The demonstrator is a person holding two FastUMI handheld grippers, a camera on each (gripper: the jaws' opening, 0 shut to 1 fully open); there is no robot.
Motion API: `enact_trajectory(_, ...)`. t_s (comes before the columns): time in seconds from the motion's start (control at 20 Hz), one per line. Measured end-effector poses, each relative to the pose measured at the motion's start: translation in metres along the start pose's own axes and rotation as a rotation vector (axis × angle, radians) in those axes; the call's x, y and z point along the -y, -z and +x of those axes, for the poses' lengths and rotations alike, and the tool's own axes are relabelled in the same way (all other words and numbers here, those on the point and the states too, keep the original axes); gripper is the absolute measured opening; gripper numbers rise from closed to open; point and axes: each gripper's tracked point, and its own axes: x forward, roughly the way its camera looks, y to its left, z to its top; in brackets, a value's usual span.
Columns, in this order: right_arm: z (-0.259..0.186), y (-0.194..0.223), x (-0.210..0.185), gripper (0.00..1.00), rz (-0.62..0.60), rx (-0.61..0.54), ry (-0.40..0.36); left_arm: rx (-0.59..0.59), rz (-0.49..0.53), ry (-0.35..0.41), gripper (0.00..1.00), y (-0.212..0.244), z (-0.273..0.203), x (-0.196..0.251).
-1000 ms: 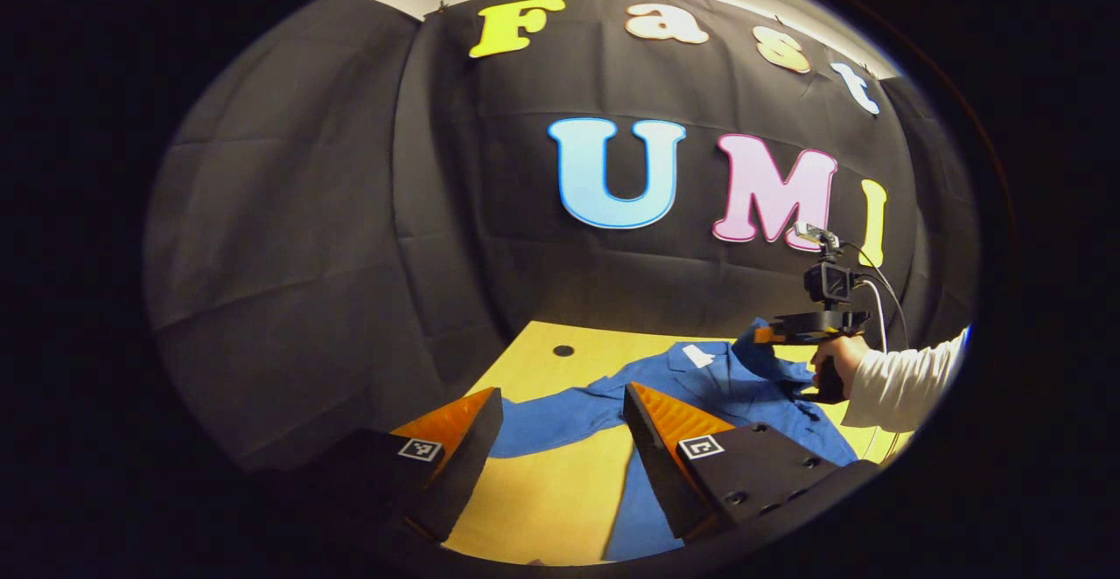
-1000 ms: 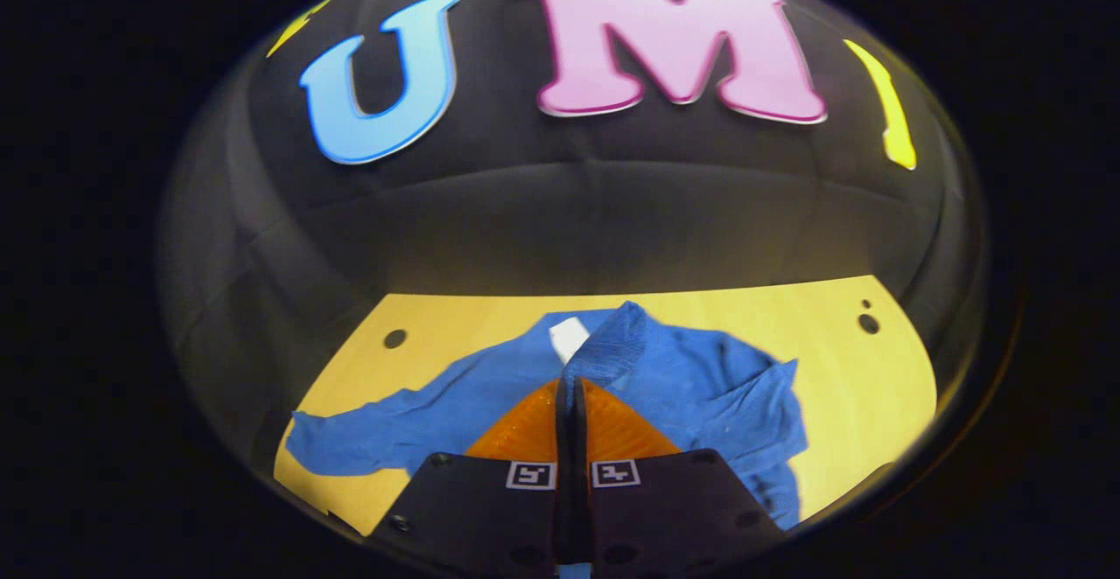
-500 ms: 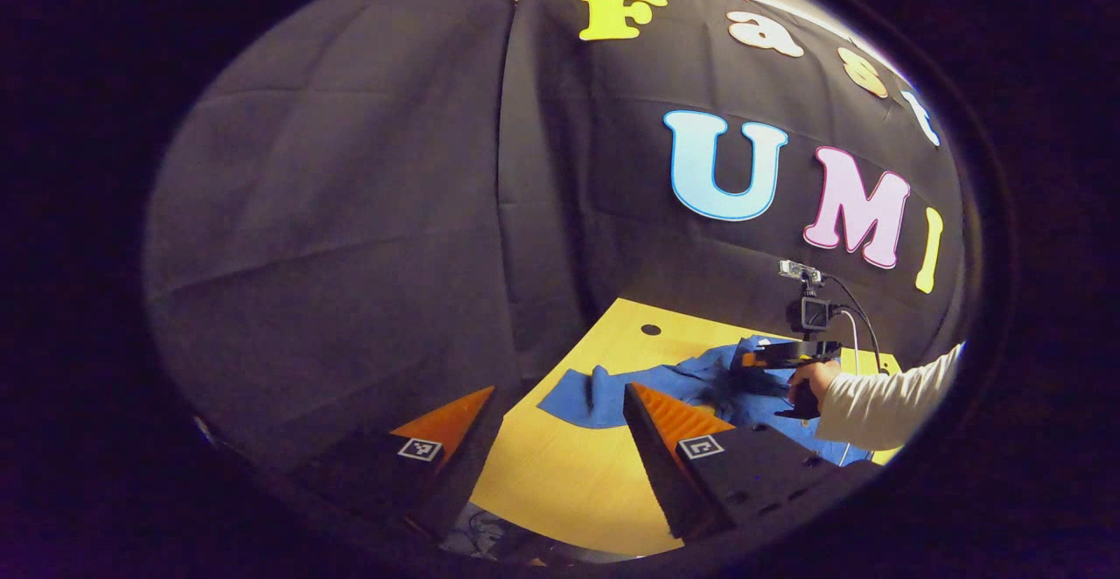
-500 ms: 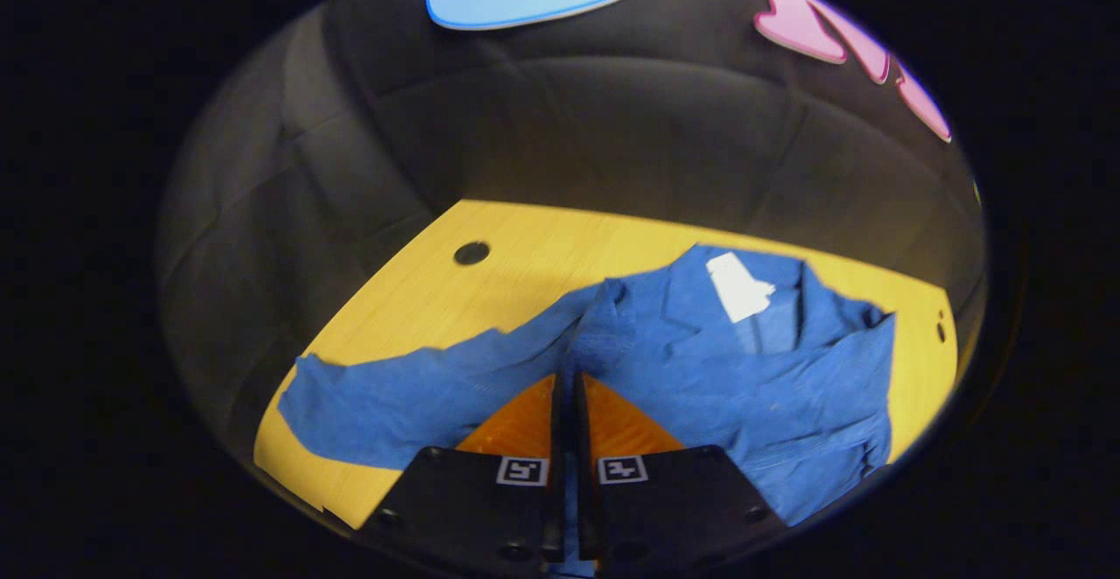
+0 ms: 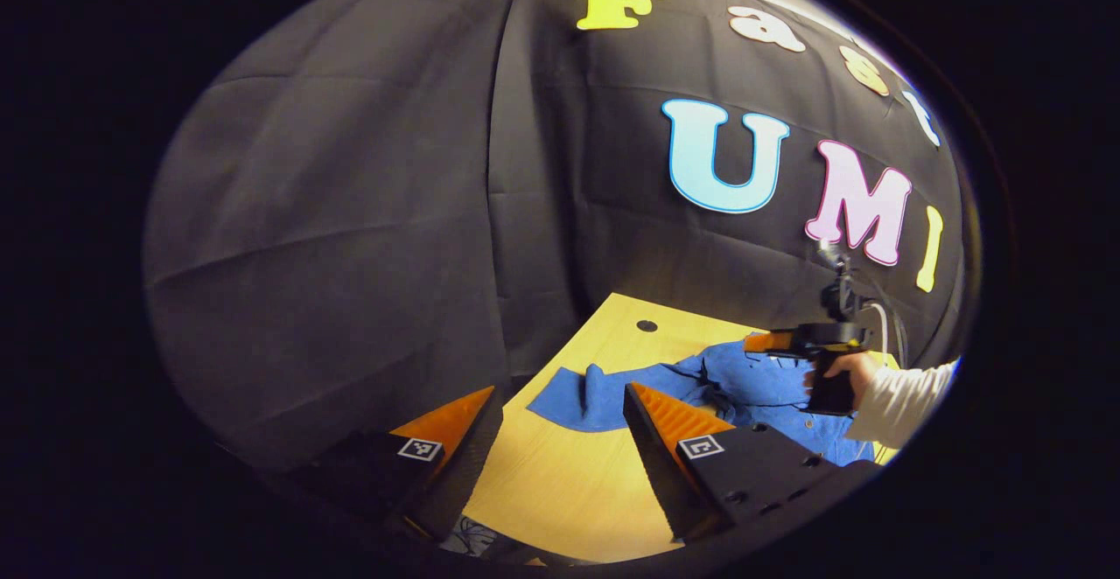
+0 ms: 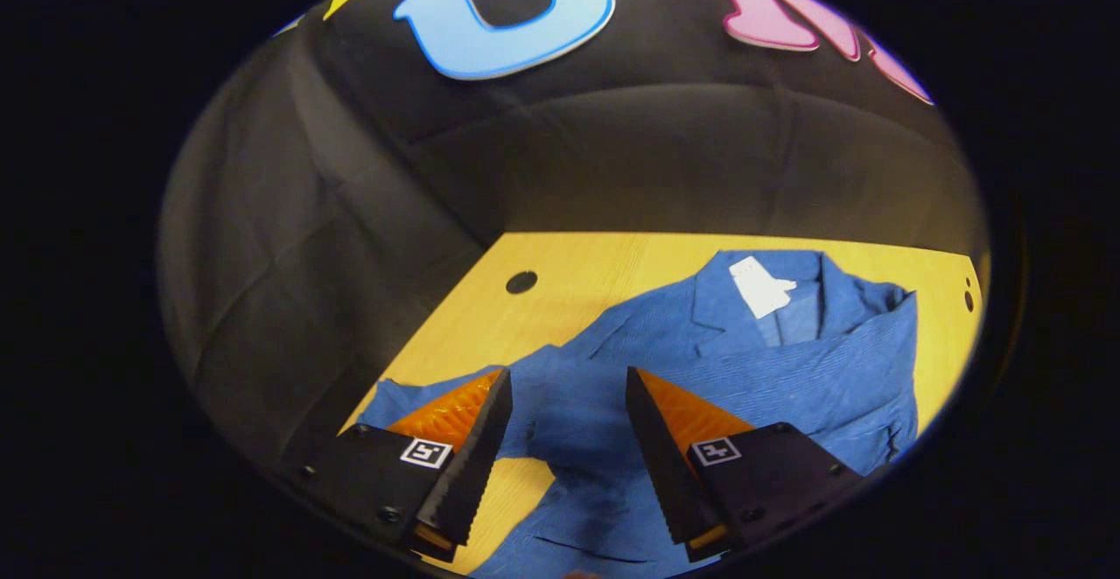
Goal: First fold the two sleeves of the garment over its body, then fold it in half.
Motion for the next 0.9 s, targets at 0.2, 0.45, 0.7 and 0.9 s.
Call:
enact_trajectory(0.2, -0.105, -0.02, 0.019, 0.84, -0.076, 0.092, -0.037, -0.079, -0.026, 0.017, 0.81, 0.017, 0.079, -0.006)
enact_trajectory(0.45, -0.228, -0.015, 0.069, 0.83, -0.06, 0.129, 0.023, -0.327, -0.036, 0.006, 0.83, 0.091, 0.16, -0.008)
enact_trajectory(0.7, -0.305, 0.0, 0.137, 0.83, 0.01, 0.131, 0.183, -0.423, -0.01, 0.011, 0.83, 0.127, 0.213, -0.004)
enact_trajectory(0.9, -0.32, 0.013, 0.162, 0.83, 0.096, 0.113, 0.231, -0.466, 0.021, -0.008, 0.83, 0.144, 0.233, -0.021)
